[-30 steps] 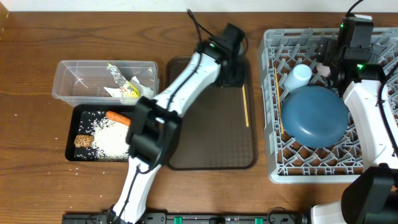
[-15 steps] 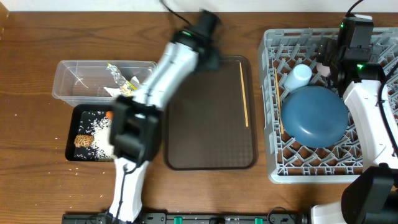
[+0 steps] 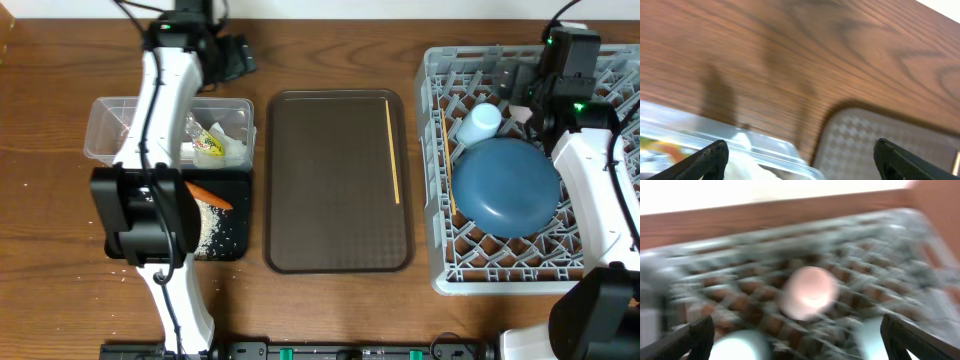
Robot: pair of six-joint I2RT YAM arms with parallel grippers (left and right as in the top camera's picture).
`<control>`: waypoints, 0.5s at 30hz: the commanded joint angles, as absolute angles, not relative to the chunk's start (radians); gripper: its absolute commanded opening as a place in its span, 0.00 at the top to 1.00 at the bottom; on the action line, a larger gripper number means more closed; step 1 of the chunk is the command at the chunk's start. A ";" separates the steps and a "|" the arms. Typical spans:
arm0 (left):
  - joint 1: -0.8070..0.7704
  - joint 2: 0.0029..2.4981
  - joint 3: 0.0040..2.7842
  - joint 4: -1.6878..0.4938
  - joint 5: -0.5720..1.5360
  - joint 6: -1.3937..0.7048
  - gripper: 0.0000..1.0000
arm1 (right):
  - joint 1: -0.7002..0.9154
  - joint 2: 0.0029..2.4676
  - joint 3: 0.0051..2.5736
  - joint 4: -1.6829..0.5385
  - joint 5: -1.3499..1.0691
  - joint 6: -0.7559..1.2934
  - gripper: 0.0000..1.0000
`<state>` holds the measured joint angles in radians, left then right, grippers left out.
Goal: Sort waste into correct bins and load items into the dishwasher rack
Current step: 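Move the right gripper from the rack to the chopstick on the tray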
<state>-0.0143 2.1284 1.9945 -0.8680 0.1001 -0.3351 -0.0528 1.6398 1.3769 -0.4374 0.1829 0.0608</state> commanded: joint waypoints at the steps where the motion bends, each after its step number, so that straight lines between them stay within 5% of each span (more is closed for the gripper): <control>1: 0.033 2.130 2.005 -0.874 0.093 -0.326 0.07 | -0.023 1.634 1.380 -0.380 -0.256 0.105 0.01; 15: 0.056 2.130 2.005 -0.874 0.093 -0.326 0.02 | 0.441 1.665 1.380 -0.272 0.201 0.233 0.01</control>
